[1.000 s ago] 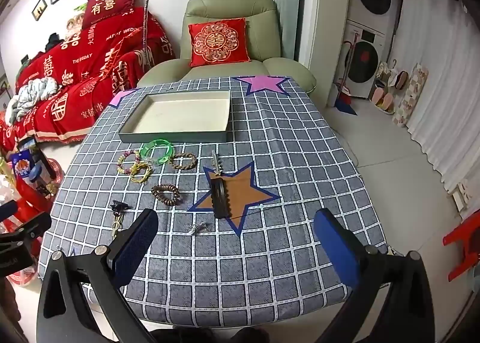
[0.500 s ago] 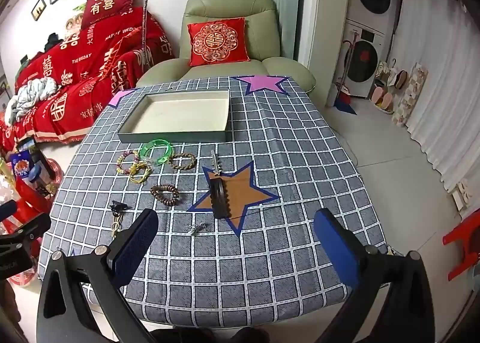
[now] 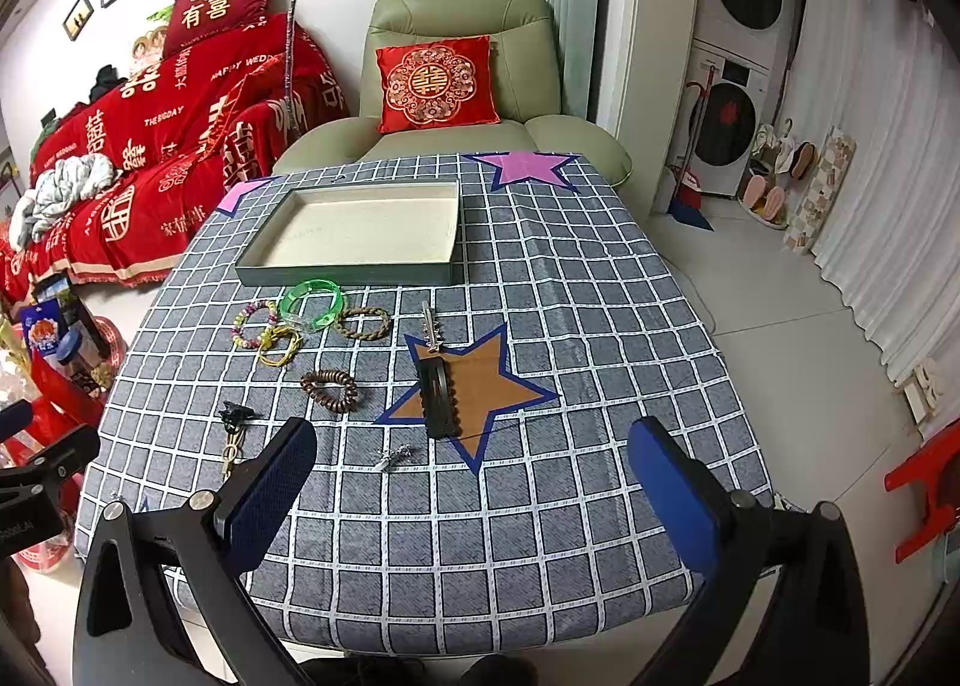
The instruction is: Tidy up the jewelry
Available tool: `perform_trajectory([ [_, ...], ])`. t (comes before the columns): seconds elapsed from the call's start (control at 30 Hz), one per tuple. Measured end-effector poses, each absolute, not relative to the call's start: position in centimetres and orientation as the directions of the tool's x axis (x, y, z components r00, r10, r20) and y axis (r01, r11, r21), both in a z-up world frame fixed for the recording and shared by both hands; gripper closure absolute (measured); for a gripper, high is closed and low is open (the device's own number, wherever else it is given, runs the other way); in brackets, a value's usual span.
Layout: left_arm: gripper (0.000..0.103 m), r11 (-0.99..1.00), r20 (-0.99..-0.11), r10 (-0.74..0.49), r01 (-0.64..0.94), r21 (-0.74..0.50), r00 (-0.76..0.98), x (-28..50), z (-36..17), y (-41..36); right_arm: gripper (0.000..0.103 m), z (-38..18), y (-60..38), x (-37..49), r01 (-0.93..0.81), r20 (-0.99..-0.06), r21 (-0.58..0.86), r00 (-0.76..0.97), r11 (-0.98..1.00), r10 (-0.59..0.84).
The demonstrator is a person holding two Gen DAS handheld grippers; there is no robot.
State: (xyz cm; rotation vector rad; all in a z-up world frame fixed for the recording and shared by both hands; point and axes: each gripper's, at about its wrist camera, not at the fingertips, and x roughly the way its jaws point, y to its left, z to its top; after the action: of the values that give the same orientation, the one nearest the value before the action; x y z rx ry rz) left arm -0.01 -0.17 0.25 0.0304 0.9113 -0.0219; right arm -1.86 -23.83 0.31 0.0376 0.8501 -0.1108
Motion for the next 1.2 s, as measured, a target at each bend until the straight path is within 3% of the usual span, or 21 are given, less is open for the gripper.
perform_trajectory([
  [1.2,0.0,0.999,-0.796,-0.005,0.03,0.016,0.605,0.06,0.01,0.18,0.0,0.28,-23.69,-1.72,0.109,-0.753,-0.015,0.653,0.994,-0.083],
])
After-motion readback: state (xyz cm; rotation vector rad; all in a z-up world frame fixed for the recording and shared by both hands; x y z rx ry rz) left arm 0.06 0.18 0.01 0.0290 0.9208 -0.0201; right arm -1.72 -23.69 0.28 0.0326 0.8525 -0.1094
